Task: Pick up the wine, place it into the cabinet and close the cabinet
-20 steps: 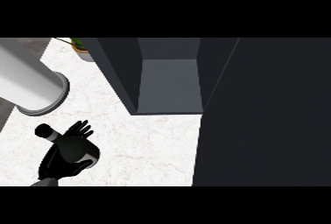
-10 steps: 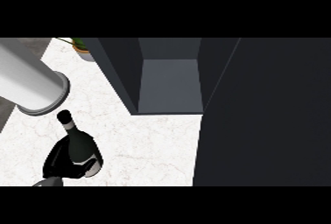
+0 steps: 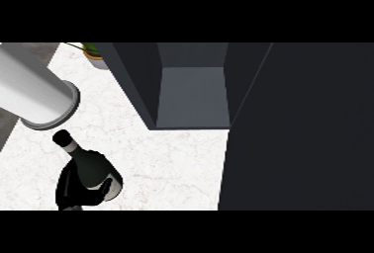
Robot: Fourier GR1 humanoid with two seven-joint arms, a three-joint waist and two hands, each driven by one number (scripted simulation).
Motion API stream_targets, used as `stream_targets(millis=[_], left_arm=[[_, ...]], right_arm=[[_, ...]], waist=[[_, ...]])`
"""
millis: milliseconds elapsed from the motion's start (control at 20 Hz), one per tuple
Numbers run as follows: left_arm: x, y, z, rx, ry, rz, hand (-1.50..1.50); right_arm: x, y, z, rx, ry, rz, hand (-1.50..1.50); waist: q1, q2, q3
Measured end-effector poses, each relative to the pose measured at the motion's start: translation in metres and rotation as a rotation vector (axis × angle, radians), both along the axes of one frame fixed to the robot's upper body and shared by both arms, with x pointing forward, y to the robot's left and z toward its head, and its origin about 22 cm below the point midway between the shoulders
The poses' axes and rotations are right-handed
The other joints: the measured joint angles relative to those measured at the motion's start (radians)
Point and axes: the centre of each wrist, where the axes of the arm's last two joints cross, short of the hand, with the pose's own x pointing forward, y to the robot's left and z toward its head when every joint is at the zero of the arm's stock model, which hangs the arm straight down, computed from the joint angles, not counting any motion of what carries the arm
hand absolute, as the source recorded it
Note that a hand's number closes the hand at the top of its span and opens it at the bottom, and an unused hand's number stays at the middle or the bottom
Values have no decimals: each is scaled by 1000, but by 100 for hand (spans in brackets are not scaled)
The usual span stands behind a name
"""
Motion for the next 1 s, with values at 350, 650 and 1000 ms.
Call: stream_targets(millis=[350, 650, 1000], left_arm=[[11, -22, 29, -24, -105, -31, 150], [20, -54, 68, -26, -124, -87, 150], [35, -106, 124, 11, -150, -112, 150]], right_arm=[[0, -1, 0, -4, 6, -5, -150], [1, -4, -1, -6, -2, -13, -150], [2, -4, -1, -3, -9, -10, -150]], waist=[[1, -1, 1], [1, -1, 1], [-2, 0, 1]])
